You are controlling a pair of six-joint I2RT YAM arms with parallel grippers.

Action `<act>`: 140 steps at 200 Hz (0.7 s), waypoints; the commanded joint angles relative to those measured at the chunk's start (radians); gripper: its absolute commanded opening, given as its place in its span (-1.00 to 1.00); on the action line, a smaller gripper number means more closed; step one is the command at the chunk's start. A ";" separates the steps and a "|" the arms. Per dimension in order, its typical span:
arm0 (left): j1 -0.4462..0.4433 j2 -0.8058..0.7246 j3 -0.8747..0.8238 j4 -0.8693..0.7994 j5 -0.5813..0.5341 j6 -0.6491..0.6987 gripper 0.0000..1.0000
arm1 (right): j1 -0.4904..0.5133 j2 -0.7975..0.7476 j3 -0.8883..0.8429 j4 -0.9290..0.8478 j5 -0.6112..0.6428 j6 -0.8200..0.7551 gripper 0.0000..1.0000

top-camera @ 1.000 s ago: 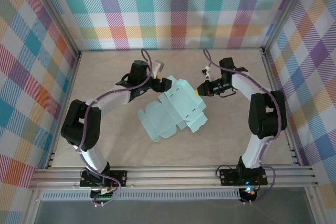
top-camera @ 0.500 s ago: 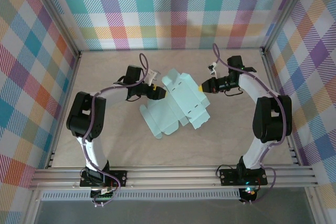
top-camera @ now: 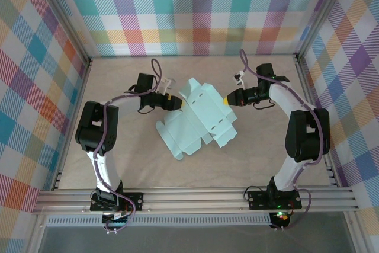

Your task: Fold the paper box

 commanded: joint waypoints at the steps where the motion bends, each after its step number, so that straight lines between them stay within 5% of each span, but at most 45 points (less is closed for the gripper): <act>1: 0.008 0.011 0.018 0.005 0.053 0.003 0.22 | 0.000 -0.034 -0.006 -0.014 -0.051 -0.031 -1.00; 37: 0.008 0.013 0.021 0.007 0.098 0.000 -0.14 | 0.000 -0.029 -0.008 -0.013 -0.051 -0.025 -1.00; 97: 0.007 0.004 0.024 -0.027 0.115 0.027 -0.41 | 0.000 -0.023 -0.008 -0.014 -0.036 -0.023 -1.00; 140: -0.018 -0.052 -0.025 -0.019 0.026 0.054 -0.65 | 0.000 -0.015 -0.001 -0.012 -0.036 -0.015 -1.00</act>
